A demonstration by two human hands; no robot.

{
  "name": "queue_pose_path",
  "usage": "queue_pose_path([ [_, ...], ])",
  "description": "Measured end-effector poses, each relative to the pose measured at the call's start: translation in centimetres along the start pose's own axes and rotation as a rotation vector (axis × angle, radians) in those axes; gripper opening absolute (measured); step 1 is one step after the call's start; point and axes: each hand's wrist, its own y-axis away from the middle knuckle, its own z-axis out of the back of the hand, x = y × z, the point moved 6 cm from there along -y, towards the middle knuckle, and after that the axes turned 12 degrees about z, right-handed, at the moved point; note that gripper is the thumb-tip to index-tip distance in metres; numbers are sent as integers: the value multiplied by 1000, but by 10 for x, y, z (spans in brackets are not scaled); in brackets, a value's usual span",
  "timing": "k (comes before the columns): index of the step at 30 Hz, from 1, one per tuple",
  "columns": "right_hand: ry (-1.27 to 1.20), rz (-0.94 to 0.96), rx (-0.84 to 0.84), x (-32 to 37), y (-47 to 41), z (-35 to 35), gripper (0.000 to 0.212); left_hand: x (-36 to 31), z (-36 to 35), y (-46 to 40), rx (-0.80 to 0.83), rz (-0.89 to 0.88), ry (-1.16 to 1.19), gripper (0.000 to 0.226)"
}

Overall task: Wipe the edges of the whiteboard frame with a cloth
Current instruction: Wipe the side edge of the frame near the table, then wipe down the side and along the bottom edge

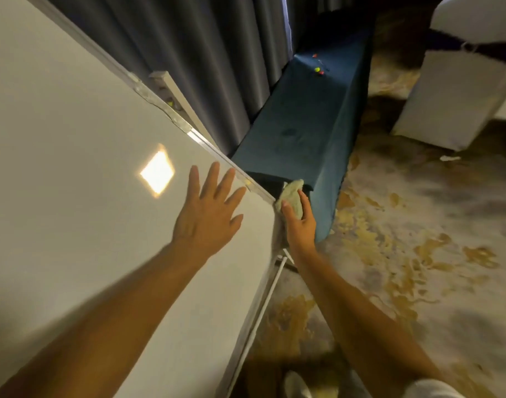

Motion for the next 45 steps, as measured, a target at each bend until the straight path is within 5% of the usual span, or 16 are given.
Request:
queue_pose_path([
  [6,-39,-39,-105,-19,40,-7,58,1,-6,0,-50,14,-29,88],
  [22,-133,-187,-43,-39,155,0,53,-8,1,-18,-144,31,-69,87],
  [30,-149,-243,-8,-45,224,-4,55,6,27,-7,-22,32,108,85],
  [33,-145,-269,29,-38,233,-2,53,9,45,27,52,-14,392,74],
  [37,-82,-263,28,-25,233,-9,57,15,54,120,-1,-197,406,61],
  [45,-92,-204,-86,-27,282,-19,58,85,-15,280,-16,-165,38,86],
])
